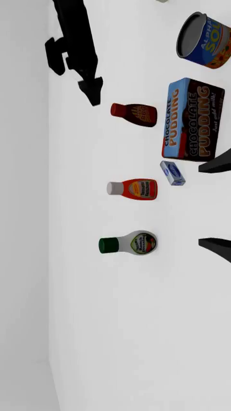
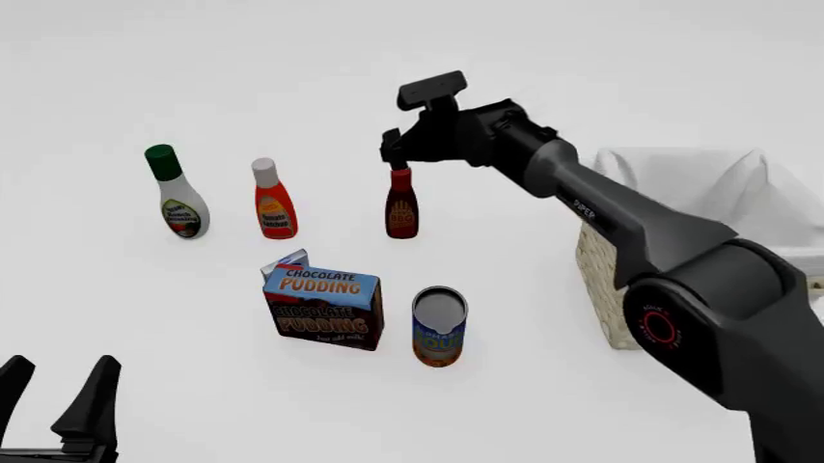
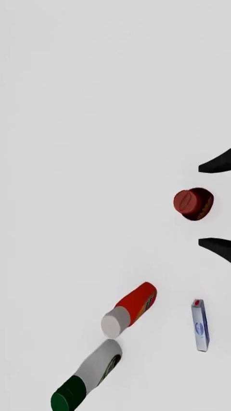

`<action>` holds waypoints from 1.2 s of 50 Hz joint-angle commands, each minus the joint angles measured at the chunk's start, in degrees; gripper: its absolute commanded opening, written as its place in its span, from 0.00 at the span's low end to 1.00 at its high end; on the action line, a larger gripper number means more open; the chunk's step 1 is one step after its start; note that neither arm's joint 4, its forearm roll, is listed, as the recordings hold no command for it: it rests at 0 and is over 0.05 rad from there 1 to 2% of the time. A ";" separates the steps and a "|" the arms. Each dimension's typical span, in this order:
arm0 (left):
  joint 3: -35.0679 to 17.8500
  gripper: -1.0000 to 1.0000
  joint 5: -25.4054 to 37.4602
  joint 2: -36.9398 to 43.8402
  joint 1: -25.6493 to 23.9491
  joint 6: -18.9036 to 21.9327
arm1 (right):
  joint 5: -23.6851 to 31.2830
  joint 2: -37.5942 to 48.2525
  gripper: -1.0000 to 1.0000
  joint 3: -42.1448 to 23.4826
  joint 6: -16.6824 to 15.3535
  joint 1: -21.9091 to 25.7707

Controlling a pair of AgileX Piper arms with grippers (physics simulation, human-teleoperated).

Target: Pick the bbq sauce and place it in the basket.

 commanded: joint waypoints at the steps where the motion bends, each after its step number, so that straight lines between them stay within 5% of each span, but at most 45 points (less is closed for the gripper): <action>1: 0.00 1.00 0.00 0.00 0.00 0.00 | 1.73 3.86 1.00 -4.83 -0.72 -0.48; 31: 0.00 1.00 0.00 0.00 0.00 0.00 | 5.25 13.99 1.00 -16.27 -1.11 -0.84; 60: 0.00 1.00 0.00 0.00 0.00 0.00 | 4.87 16.73 1.00 -16.08 -0.21 -0.20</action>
